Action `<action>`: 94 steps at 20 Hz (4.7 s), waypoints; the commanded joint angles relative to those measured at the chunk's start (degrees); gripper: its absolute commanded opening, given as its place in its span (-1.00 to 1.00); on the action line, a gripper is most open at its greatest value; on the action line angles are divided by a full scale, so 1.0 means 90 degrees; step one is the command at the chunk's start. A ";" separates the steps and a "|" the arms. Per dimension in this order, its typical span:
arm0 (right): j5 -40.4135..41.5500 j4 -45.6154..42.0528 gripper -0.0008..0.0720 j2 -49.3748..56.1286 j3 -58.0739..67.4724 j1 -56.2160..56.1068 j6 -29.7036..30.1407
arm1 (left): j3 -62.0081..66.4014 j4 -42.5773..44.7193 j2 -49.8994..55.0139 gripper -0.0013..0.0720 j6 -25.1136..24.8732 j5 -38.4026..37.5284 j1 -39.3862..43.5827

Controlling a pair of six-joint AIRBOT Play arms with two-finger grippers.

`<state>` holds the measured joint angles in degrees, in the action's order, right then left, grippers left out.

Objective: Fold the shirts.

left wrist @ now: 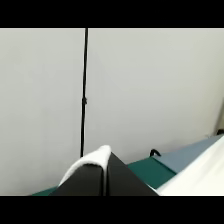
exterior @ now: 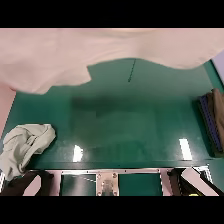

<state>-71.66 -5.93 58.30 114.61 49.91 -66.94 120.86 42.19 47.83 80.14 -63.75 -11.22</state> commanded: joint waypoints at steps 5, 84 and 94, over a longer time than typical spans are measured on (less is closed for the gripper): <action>0.0168 -0.0954 -0.94 -0.0017 -0.0459 0.0216 -0.0306 | -0.1183 -0.0061 0.0182 -0.90 0.0279 -0.0753 -0.0002; 0.0221 -0.5452 -0.01 0.3133 -0.4908 -0.1651 -0.0556 | -0.5141 0.1962 0.4138 0.53 0.0714 -0.2421 0.0454; 0.1872 -0.4575 0.21 0.1047 -0.8126 -0.1396 -0.0347 | -1.1431 -0.0469 0.0967 0.53 0.0240 0.1234 0.0646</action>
<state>-57.49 -50.24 69.82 45.78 37.12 -70.41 27.62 49.19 58.74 87.15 -62.61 -6.63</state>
